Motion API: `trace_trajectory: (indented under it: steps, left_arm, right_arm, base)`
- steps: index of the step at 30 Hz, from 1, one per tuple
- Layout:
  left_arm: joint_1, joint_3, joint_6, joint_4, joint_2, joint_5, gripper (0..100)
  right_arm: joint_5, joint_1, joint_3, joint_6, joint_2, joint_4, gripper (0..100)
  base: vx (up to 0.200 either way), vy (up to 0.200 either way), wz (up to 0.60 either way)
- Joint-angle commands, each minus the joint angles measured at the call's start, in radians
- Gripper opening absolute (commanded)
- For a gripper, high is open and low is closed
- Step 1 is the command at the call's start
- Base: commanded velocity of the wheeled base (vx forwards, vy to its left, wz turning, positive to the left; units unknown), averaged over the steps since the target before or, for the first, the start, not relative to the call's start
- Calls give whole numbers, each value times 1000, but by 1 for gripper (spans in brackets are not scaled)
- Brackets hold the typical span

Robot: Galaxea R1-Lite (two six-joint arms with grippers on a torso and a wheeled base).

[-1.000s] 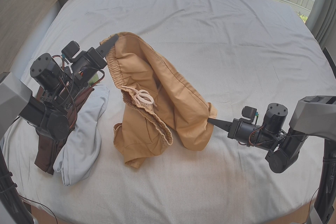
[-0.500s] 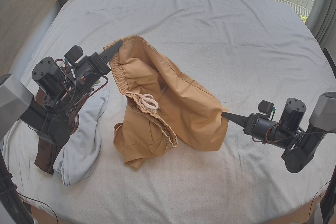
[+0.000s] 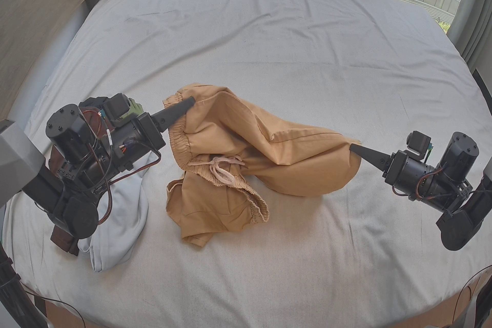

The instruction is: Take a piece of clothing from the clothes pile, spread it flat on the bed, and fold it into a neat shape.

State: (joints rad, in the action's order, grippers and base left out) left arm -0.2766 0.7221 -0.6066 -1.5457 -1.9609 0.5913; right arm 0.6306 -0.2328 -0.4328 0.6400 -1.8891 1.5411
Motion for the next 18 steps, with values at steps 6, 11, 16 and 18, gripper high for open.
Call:
trace_trajectory:
  steps: [6, 11, 16, 18]
  left_arm:
    - [22, -27, 8, 1, -29, 22, 0]
    - [40, -15, 8, 1, -27, 22, 0]
    - [36, -15, 8, 1, -27, 21, 0]
    - [36, -15, 8, 1, -26, 21, 0]
  right_arm:
    - [0, 58, -26, -105, -212, 2, 0]
    - [41, 101, -38, -89, -217, 4, 0]
    - [55, 109, -54, -22, -215, 7, 100]
    - [55, 109, -61, -14, -219, 7, 100]
  base:
    - [0, 0, 0]
    - [0, 0, 0]
    - [0, 0, 0]
    - [0, 0, 0]
